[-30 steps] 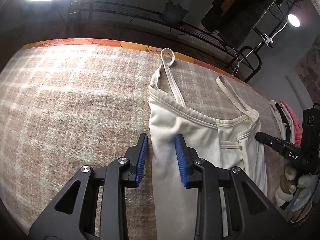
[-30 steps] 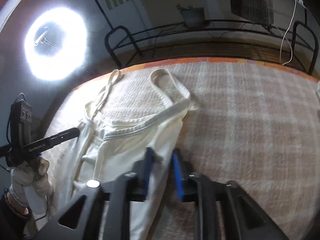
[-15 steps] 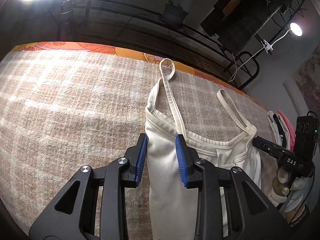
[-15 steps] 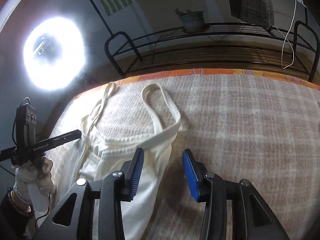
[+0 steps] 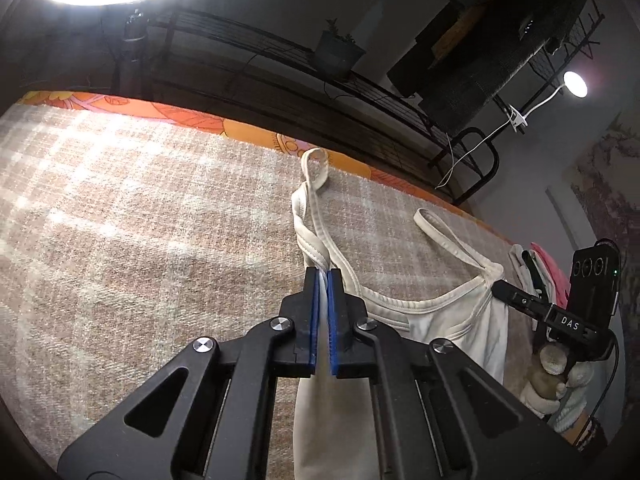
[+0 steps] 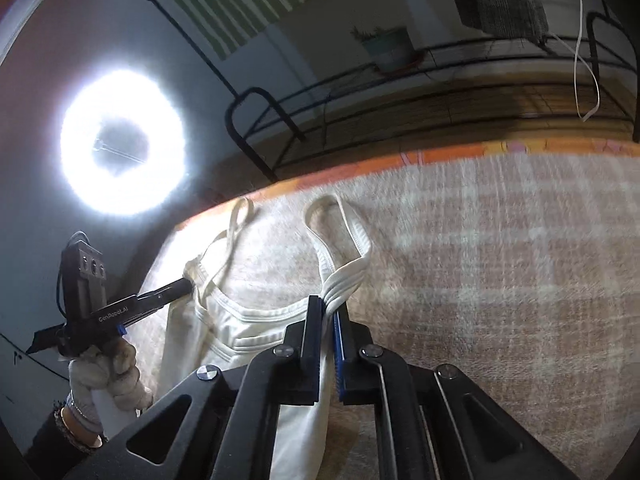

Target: Fold small clothes

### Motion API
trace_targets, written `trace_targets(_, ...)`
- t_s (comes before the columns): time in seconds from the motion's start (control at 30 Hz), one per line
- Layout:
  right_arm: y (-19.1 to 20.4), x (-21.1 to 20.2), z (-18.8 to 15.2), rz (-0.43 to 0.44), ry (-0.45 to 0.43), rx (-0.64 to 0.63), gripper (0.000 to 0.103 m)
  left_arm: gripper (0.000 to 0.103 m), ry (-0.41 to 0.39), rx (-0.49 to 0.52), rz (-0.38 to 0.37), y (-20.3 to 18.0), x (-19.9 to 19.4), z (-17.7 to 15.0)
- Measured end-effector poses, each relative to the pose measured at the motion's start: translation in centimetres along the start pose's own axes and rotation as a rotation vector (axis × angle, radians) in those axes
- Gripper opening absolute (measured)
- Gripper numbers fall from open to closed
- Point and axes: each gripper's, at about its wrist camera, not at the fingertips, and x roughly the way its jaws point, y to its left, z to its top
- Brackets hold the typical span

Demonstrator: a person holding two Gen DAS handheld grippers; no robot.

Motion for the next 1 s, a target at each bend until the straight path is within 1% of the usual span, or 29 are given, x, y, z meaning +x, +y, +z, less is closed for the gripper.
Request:
trace_targets(0.13, 1.0, -1.4, 0.3, 0.006, -0.026, -0.018, 0.002, 0.001, -0.019, 0.032, -0.006, -0.9, -1.7, -0.1)
trace_targets(0.23, 1.7, -2.7, 0.4, 0.006, -0.044, -0.029, 0.002, 0.001, -0.038, 0.037, -0.019, -1.5, -3.4, -0.2)
trace_targets(0.5, 4.8, -7.3, -1.2, 0.018, -0.085, -0.059, 0.002, 0.001, -0.068, 0.065, -0.02, -3.2, -8.6, -1.7)
trace_targets(0.67, 7.2, -10.0, -2.9, 0.029, -0.099, -0.068, 0.002, 0.001, -0.07, 0.081, -0.01, -4.3, -12.1, -3.7)
trace_targets(0.83, 9.0, -12.8, -5.3, 0.025, -0.093, -0.07, 0.002, 0.001, -0.059, 0.097, -0.005, -5.6, -15.2, -6.6)
trace_targets(1.0, 10.7, -15.1, -9.3, 0.002, -0.075, -0.069, 0.002, 0.001, -0.039, 0.102, 0.022, -6.1, -16.9, -10.3)
